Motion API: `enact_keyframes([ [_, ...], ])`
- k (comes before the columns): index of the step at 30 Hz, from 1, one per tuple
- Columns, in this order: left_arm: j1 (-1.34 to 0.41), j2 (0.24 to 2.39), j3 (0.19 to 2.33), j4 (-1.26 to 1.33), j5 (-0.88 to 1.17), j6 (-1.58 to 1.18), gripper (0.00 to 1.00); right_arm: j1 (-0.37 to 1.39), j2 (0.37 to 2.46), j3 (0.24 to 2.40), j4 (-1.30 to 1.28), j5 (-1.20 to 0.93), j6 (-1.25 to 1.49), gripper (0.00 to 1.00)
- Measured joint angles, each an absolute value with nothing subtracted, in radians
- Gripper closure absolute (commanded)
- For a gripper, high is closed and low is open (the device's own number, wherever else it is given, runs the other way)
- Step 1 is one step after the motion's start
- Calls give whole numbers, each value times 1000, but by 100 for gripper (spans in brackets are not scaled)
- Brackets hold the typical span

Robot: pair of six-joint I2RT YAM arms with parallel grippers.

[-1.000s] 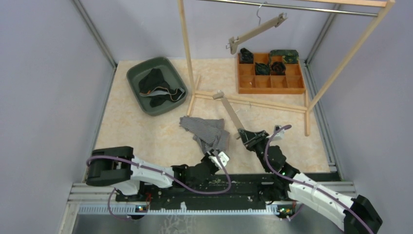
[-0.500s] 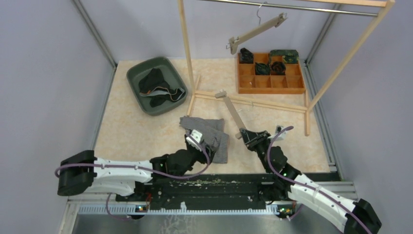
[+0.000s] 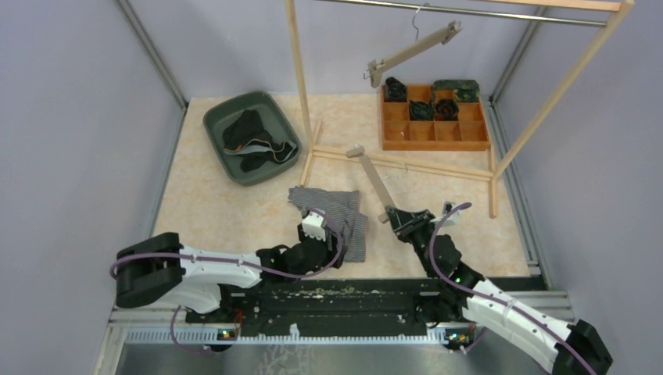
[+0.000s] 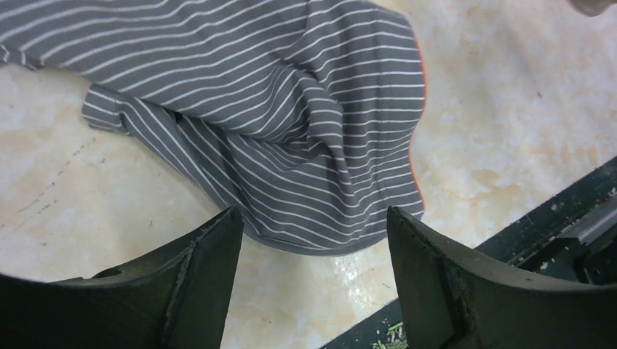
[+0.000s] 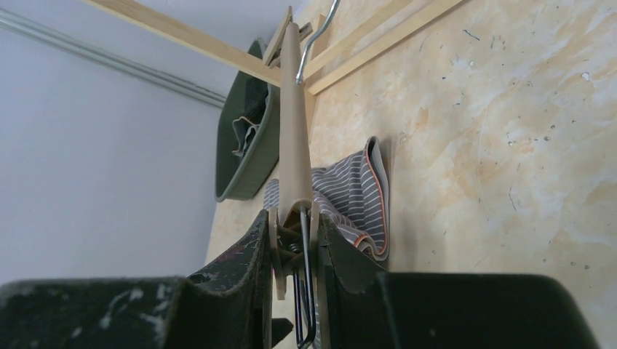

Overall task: Clip the underwear to the hanger
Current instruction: Adjust the underwear at the center of the board, then clamp the underwear onto the hanger.

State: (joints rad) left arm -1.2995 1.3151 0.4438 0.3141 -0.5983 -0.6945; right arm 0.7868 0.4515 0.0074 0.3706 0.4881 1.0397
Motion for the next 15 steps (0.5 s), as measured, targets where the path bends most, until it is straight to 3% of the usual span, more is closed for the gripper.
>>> enact_keyframes([
  [15, -1280, 1428, 453, 405, -627, -710, 19, 787, 393, 7, 326, 498, 1032, 100],
])
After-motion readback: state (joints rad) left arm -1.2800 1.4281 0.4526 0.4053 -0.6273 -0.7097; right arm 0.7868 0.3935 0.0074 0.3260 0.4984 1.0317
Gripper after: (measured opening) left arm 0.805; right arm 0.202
